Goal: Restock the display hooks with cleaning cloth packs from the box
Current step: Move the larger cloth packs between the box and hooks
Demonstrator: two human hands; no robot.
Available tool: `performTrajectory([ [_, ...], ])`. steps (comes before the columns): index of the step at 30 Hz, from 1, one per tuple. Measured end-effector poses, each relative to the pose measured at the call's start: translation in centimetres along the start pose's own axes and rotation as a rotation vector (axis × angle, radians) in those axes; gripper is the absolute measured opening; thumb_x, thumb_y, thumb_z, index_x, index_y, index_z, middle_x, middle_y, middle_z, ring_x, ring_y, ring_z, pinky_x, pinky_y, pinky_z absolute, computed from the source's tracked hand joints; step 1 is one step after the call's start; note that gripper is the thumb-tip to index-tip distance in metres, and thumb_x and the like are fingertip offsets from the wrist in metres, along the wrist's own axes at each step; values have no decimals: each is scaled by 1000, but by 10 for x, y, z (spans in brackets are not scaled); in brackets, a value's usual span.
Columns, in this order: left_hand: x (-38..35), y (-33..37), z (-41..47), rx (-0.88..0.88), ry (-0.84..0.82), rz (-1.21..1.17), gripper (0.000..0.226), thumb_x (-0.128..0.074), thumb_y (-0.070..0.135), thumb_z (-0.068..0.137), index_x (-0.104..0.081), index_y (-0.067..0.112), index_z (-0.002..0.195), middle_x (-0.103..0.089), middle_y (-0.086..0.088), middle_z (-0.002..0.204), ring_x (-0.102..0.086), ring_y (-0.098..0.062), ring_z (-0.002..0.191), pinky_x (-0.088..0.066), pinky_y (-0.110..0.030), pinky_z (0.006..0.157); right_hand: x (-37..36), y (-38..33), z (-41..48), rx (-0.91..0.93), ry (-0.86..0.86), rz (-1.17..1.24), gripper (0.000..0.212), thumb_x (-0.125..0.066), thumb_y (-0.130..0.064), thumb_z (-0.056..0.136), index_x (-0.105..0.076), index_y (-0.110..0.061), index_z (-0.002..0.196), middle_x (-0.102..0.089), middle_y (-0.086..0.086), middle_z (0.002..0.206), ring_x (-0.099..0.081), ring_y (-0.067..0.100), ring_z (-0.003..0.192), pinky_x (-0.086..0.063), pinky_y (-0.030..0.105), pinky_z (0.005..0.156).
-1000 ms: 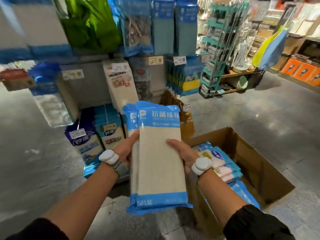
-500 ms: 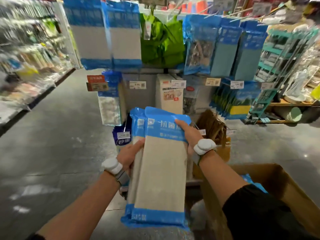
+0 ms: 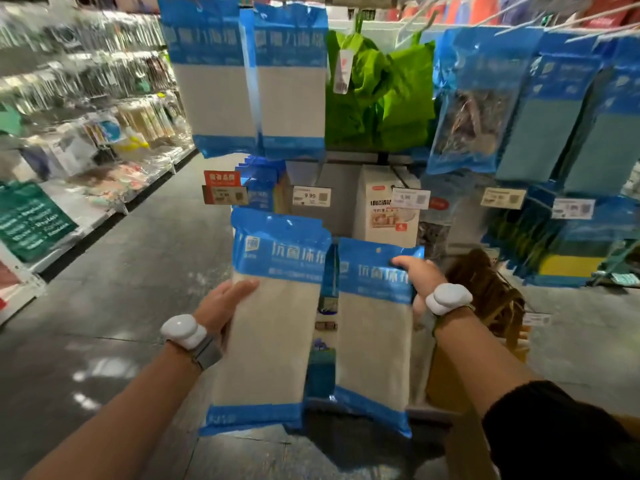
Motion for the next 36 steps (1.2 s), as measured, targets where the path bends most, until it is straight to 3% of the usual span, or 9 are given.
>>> performTrajectory([
  [3, -16, 10, 7, -4, -119, 51, 42, -81, 30, 76, -72, 6, 109, -74, -17, 94, -72, -23, 74, -57, -38, 75, -10, -6, 28, 24, -68, -51, 27, -80, -18, 74, -74, -10, 99, -78, 12, 96, -75, 34, 87, -59, 59, 84],
  [6, -33, 20, 21, -70, -222, 181, 57, -87, 39, 53, -75, 14, 103, -76, -12, 98, -72, -22, 84, -57, -38, 79, -32, -17, 48, 58, -169, -128, 14, -76, -15, 78, -75, -9, 91, -79, 2, 77, -73, 23, 73, -62, 37, 71],
  [8, -40, 23, 30, -87, -284, 280, 52, -85, 41, 57, -76, 16, 102, -76, -12, 102, -70, -24, 90, -55, -39, 83, -49, -21, 52, 63, -294, -108, 7, -70, -9, 83, -74, -7, 89, -77, 11, 89, -70, 19, 65, -56, 29, 59],
  [15, -28, 29, 59, -11, -323, 358, 81, -88, 31, 52, -63, -4, 120, -68, -31, 120, -66, -37, 103, -49, -60, 101, -79, -39, 79, -113, -351, 12, 37, -70, -16, 88, -68, -1, 121, -72, 23, 115, -68, 41, 107, -53, 58, 96],
  [18, -23, 36, 68, 3, -428, 425, 68, -85, 26, 59, -65, 1, 120, -72, -20, 115, -68, -34, 103, -54, -50, 94, -94, -44, 88, -129, -353, -15, 35, -70, -18, 89, -68, -2, 121, -72, 22, 115, -70, 39, 107, -55, 58, 93],
  [22, -20, 49, 79, 6, -514, 636, 52, -81, 32, 69, -71, 11, 116, -77, -9, 110, -75, -26, 97, -60, -39, 84, -113, -49, 94, -98, -351, -45, 34, -73, -24, 87, -70, -7, 117, -77, 16, 103, -76, 33, 84, -61, 44, 68],
  [26, -11, 65, 101, -16, -512, 827, 53, -84, 42, 68, -73, 22, 115, -78, -3, 111, -75, -26, 103, -59, -50, 94, -139, -56, 103, -42, -352, -9, 46, -75, -25, 82, -68, -7, 124, -74, 19, 114, -72, 37, 103, -61, 46, 77],
  [30, -15, 76, 114, -33, -506, 903, 43, -86, 31, 79, -71, 29, 119, -77, 9, 111, -73, -12, 101, -60, -37, 95, -152, -63, 107, 20, -361, 38, 43, -70, -25, 90, -66, -4, 127, -70, 20, 121, -69, 37, 110, -58, 52, 91],
  [36, -7, 80, 143, -32, -566, 924, 55, -86, 33, 77, -66, 26, 128, -75, 7, 119, -72, -13, 107, -59, -40, 97, -167, -56, 117, 18, -339, 45, 36, -56, -16, 97, -63, 1, 128, -68, 23, 124, -66, 40, 115, -55, 50, 97],
])
Point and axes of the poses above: each hand's wrist, its own z-axis towards the middle knuckle, its own x-axis out of the back of the hand, y = z × x, the point moved 4 cm from there along z, towards the middle knuckle
